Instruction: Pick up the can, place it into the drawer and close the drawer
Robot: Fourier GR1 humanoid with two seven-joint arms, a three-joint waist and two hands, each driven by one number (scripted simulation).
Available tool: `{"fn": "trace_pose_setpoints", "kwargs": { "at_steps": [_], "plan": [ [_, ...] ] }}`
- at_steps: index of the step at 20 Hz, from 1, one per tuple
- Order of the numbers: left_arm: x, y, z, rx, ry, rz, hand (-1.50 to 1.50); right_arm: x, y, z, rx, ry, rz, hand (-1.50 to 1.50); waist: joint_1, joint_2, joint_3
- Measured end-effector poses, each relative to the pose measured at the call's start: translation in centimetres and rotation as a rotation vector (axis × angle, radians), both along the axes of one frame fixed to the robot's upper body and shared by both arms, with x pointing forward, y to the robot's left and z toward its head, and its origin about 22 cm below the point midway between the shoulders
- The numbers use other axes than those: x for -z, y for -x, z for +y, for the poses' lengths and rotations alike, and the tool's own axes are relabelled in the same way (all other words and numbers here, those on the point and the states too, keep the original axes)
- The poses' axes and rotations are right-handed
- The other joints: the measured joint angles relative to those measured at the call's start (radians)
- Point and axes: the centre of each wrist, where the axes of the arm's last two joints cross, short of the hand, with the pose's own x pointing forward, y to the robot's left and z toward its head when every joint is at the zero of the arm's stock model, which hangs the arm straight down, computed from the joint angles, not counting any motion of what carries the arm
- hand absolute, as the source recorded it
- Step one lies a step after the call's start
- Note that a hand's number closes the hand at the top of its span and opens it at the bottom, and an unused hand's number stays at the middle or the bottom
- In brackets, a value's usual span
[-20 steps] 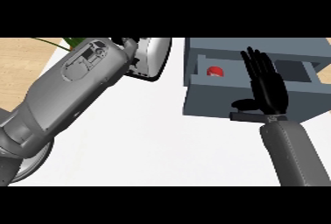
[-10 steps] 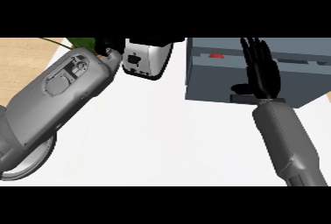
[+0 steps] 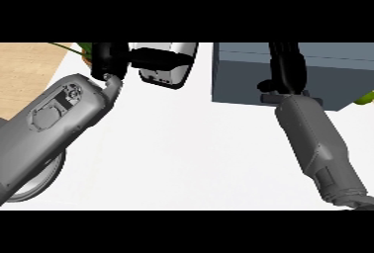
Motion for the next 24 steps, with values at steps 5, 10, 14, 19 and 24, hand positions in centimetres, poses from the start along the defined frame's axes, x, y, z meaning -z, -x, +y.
{"fn": "trace_pose_setpoints", "kwargs": {
  "at_steps": [5, 10, 14, 19, 24],
  "plan": [
    [0.9, 0.9, 0.9, 0.002, -0.010, 0.001, -1.50, -1.1, -1.2, 0.3, -0.001, -0.005, 0.013, -1.50, 0.002, 0.006, 0.001],
    [1.6, 1.7, 1.0, 0.011, -0.011, -0.002, -1.50, -2.0, -1.9, 0.4, -0.002, -0.009, 0.034, -1.50, 0.000, 0.012, 0.004],
    [2.1, 2.1, 1.9, 0.008, -0.012, -0.006, -1.50, -2.3, -2.2, 0.3, -0.016, -0.008, 0.061, -1.50, 0.001, 0.014, 0.004],
    [2.5, 2.6, 3.1, 0.006, -0.010, -0.010, -1.50, -2.8, -2.4, 0.3, -0.074, -0.084, 0.049, -1.50, -0.004, 0.018, 0.005],
    [3.1, 3.0, 3.6, -0.001, -0.005, -0.004, -1.50, -3.4, -2.7, 1.0, -0.143, -0.230, 0.031, -1.50, -0.016, 0.018, 0.008]
  ]
}}
